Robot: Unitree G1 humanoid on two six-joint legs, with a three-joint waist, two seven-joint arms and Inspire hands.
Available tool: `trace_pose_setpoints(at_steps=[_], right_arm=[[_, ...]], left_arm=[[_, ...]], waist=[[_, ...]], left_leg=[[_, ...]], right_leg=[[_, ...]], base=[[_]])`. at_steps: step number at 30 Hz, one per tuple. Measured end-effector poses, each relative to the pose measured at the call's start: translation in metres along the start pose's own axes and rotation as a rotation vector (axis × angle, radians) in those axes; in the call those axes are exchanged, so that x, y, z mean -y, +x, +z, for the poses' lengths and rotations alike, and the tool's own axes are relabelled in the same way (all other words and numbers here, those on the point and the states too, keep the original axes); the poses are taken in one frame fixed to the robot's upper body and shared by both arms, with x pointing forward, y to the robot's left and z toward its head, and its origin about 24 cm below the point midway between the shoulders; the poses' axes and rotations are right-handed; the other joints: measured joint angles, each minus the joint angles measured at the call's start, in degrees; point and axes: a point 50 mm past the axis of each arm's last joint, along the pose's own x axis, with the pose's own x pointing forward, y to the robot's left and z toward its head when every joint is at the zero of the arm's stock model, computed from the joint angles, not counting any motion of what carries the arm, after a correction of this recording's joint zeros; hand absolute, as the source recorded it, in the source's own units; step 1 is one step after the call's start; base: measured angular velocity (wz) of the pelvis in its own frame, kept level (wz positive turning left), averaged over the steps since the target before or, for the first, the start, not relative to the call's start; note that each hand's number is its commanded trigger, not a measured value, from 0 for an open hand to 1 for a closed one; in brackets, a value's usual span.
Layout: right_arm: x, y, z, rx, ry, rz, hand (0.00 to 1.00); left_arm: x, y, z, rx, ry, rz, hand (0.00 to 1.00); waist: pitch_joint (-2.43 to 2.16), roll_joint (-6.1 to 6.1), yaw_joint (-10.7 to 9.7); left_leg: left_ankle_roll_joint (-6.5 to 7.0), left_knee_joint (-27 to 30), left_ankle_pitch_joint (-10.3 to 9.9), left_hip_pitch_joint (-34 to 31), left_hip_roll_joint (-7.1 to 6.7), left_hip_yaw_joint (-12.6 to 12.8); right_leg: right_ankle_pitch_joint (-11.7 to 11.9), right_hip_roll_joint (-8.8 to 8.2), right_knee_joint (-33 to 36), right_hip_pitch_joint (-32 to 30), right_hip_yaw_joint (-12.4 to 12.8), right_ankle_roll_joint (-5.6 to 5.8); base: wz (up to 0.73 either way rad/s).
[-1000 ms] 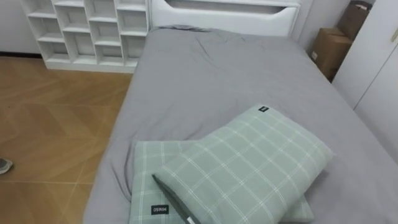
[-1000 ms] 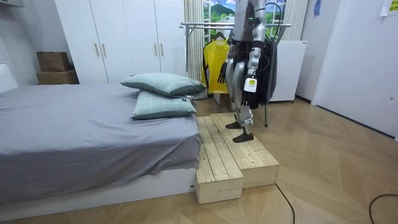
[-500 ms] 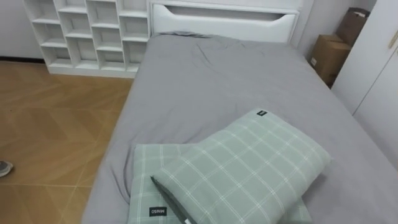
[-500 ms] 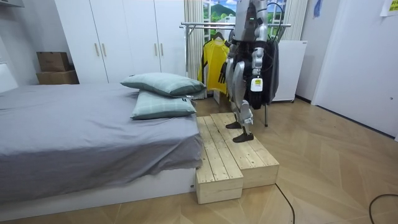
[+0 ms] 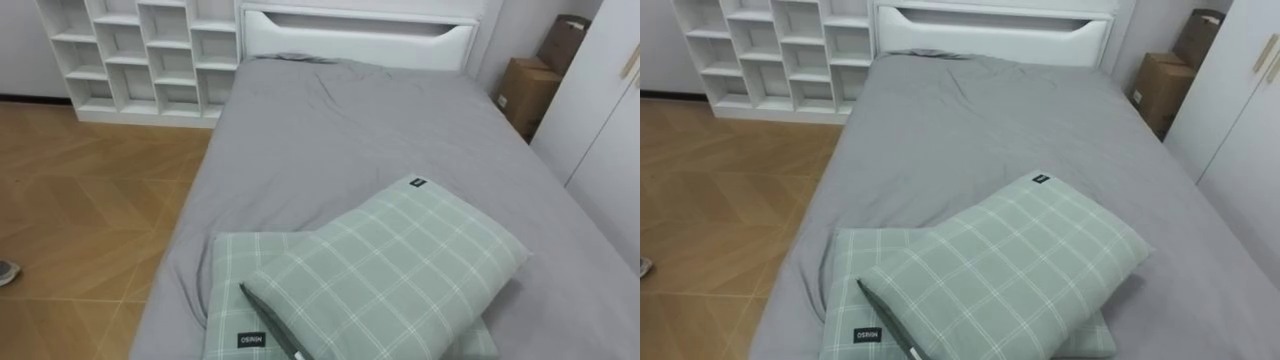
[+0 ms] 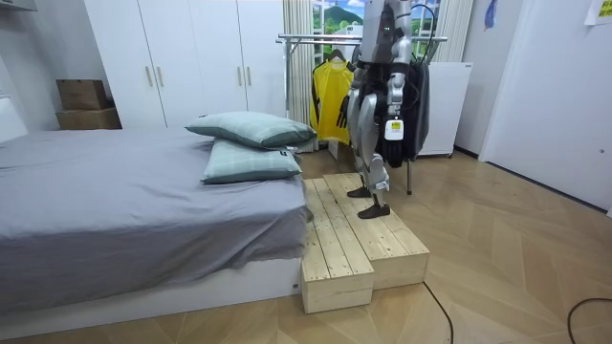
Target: Hang clothes
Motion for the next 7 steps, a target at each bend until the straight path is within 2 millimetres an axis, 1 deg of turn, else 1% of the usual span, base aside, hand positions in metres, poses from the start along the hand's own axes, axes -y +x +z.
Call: trace_pose_setpoints(at_steps=[4,7], right_arm=[[-0.0012,0.0003,0.0015,0.004,-0.001,0.003,0.00],[-0.0019,0.0005,0.0022,0.005,-0.002,0.004,0.00]], left_arm=[[0.0015,0.0000,0.0027,0.007,0.045,-0.001,0.00],[0.0022,0.0000,0.0039,0.010,0.102,0.002,0.00]], waist=[[0.01,0.02,-0.40],[0.03,0.05,-0.86]], left_leg=[[0.00,-0.01,0.00,0.00,0.00,-0.01],[0.00,0.06,0.00,0.05,-0.04,-0.64]], right_leg=[[0.00,0.00,-0.01,0.00,0.00,0.00],[0.00,-0.01,-0.04,0.30,-0.58,0.00]], base=[[0.01],[0.08]])
